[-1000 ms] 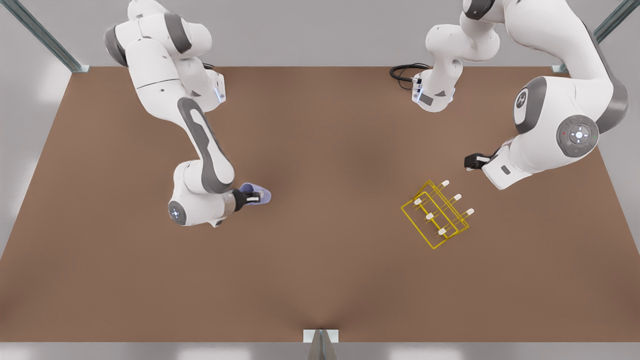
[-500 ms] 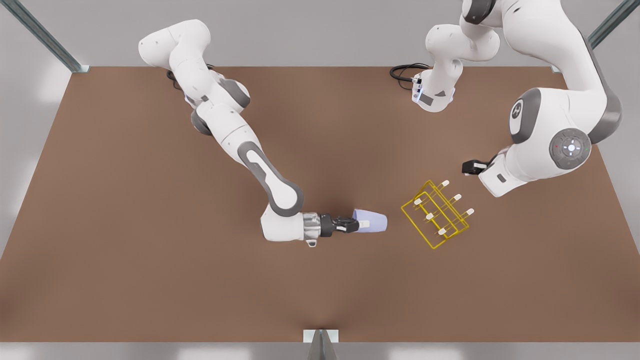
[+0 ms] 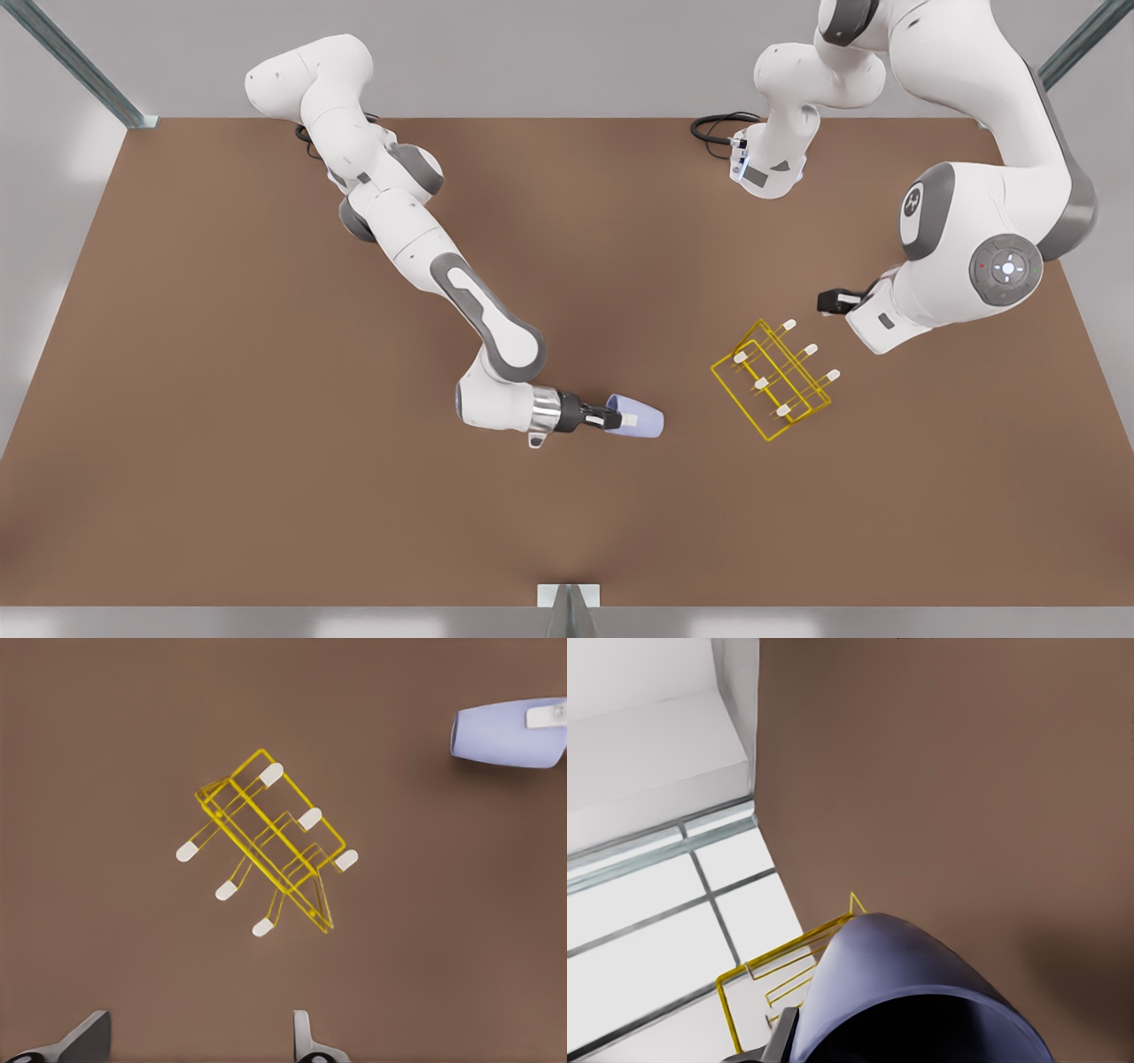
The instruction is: Place the cup on the cup holder
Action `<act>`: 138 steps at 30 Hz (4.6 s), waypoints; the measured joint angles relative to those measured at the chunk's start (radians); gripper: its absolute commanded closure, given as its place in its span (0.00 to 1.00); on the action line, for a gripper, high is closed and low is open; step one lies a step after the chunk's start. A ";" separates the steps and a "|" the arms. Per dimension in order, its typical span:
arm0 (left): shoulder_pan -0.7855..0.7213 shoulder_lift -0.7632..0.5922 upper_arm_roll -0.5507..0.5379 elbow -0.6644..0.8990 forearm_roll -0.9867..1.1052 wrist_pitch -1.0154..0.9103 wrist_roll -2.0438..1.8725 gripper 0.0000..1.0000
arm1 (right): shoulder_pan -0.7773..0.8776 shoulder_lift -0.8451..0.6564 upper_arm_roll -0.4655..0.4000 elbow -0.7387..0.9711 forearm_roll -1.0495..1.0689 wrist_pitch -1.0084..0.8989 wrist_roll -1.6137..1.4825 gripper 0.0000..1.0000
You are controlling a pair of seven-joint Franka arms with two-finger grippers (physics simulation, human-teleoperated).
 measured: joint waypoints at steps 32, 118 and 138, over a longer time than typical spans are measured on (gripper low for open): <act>-0.242 0.403 -0.101 0.116 0.014 0.482 -0.899 0.00 | -0.510 -1.180 -0.323 -0.857 -1.005 -0.797 -0.058 0.00; -1.307 0.754 0.973 -0.287 0.518 0.192 -2.069 0.14 | -0.525 -1.102 -0.325 -0.770 -1.122 -0.861 -0.166 0.00; -1.178 0.798 0.840 -0.215 0.538 0.151 -2.109 0.13 | -0.537 -1.102 -0.327 -0.765 -1.123 -0.861 -0.161 0.00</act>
